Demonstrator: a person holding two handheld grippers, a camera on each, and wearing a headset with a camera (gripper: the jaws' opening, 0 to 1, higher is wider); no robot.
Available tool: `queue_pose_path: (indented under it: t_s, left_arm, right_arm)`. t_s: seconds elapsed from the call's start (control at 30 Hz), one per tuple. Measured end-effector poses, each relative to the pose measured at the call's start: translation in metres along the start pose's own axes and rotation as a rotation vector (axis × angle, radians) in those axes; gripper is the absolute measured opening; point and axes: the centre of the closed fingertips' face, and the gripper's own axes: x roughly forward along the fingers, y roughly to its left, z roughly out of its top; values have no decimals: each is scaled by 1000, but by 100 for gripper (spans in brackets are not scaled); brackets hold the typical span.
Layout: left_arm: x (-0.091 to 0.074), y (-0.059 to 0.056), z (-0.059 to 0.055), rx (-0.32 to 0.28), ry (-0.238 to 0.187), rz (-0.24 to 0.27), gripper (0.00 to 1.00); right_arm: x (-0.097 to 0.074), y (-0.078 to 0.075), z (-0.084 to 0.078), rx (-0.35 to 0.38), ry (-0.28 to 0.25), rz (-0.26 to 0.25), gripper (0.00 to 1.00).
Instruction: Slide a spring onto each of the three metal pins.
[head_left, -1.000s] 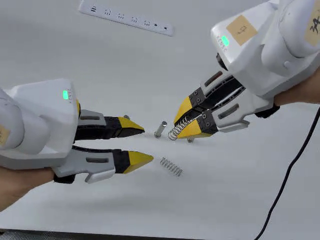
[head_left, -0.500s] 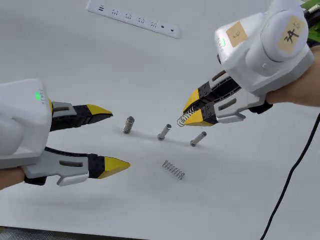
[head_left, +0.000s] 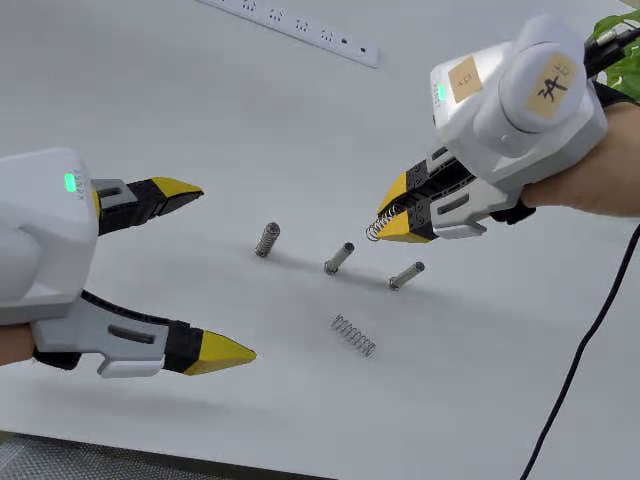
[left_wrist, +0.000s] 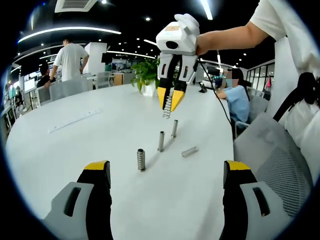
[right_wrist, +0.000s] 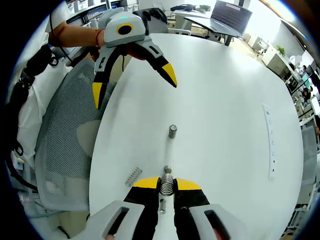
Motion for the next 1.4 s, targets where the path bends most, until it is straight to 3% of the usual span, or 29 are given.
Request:
queue_pose_path:
  t_s: [0.47, 1.4]
  left_arm:
    - [0, -1, -4, -25, -17, -2, 95]
    - [5, -4, -6, -44, -23, -19, 94]
  right_arm:
    - [22, -1, -2, 5, 16, 20, 6]
    - [36, 2, -2, -11, 29, 48, 6]
